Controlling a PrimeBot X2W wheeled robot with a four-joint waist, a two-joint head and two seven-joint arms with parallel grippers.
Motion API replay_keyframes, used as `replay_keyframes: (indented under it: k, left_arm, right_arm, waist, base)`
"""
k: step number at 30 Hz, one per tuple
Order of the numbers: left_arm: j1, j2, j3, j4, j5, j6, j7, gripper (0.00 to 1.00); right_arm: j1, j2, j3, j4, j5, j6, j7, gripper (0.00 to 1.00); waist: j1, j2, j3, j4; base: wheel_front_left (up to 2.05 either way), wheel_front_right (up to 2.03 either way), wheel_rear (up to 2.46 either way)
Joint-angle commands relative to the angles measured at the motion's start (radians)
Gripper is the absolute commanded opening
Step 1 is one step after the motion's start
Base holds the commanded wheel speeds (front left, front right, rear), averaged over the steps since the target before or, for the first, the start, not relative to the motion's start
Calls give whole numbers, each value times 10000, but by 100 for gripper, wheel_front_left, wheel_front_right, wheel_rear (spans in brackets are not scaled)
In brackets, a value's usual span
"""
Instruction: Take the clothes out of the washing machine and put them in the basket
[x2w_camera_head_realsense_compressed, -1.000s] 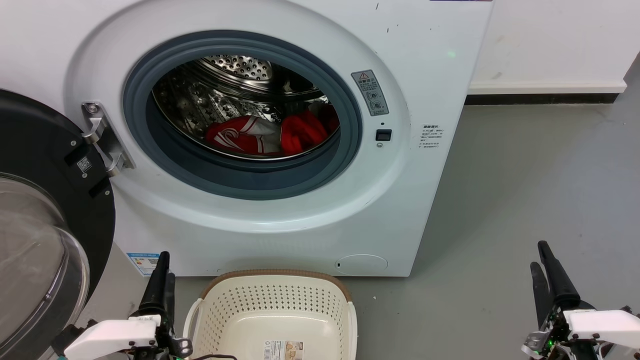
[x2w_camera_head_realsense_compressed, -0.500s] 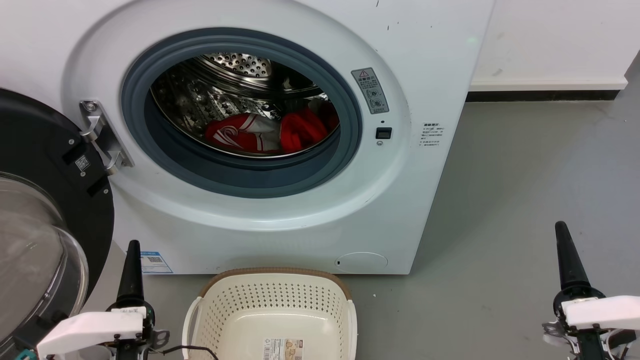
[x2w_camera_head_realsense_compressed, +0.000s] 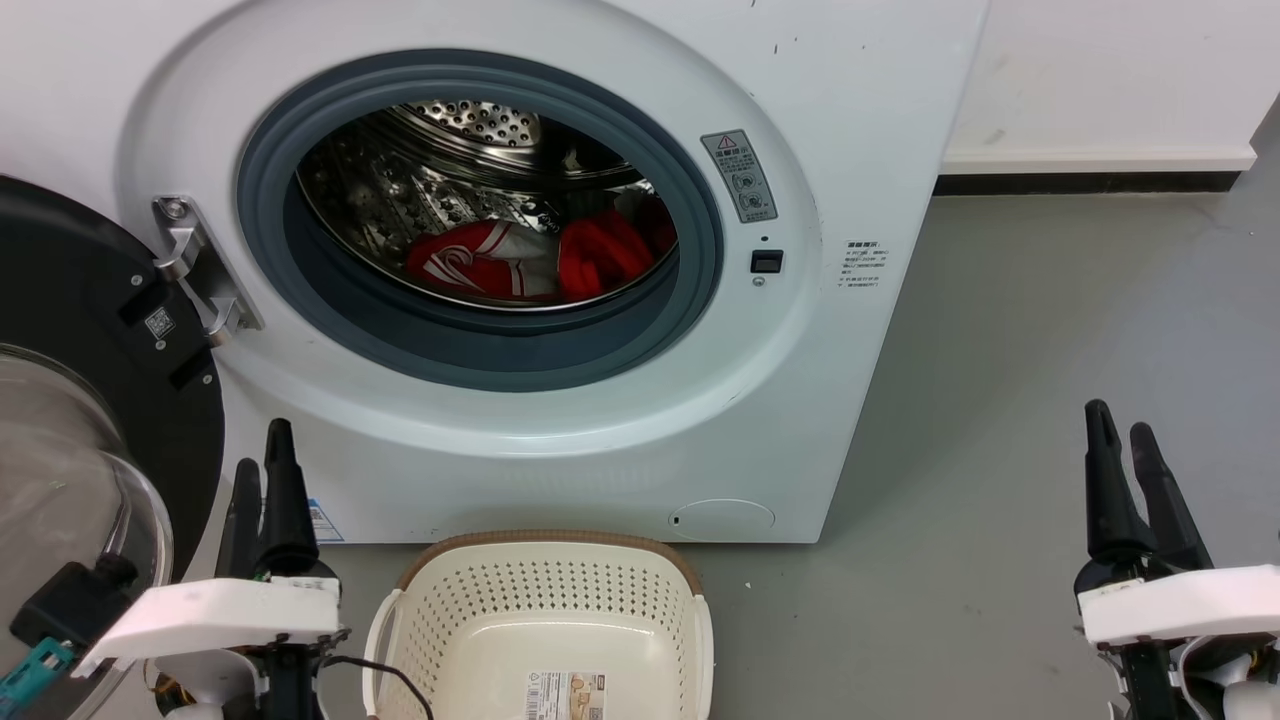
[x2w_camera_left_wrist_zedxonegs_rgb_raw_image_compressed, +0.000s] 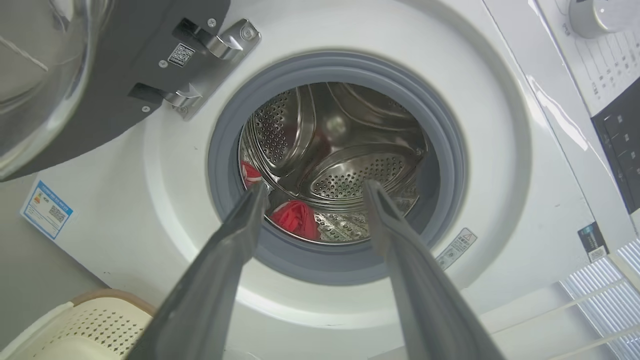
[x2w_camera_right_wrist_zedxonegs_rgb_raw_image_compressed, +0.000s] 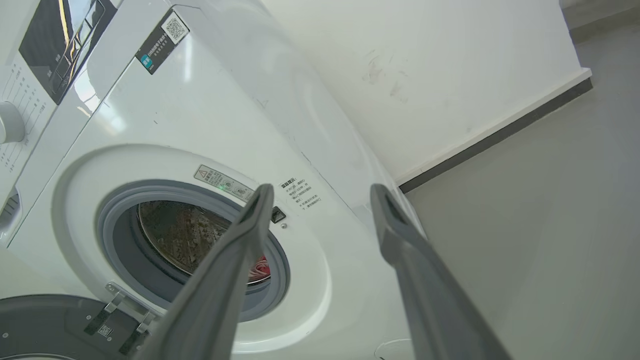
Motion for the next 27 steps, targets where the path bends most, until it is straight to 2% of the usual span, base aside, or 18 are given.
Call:
replay_keyframes:
  k: [1,12,17,27]
  left_arm:
    - [-21,27,-127,-293,472,150,-94,100]
    - [110,29,-1369,-881,3199,872,-435,100]
    - [89,62,-1747,-956,4066,1213,-579,100]
    - [72,536,-2586,-990,5305,2060,-845,100]
  right_arm:
    - [-111,-19,50,-247,-445,0,-100,100]
    - [112,-17,307,-439,-2700,0,-430,100]
    - [130,-16,420,-546,-3534,0,-575,100]
    - [174,-14,545,-741,-4956,-1,-840,100]
  waist:
    - [0,-1,0,-3]
    - [0,-1,-7,-4]
    - [0,-1,9,3]
    - [0,-1,90,-4]
  base:
    - [0,0,0]
    - [0,0,0]
    - [0,0,0]
    - [0,0,0]
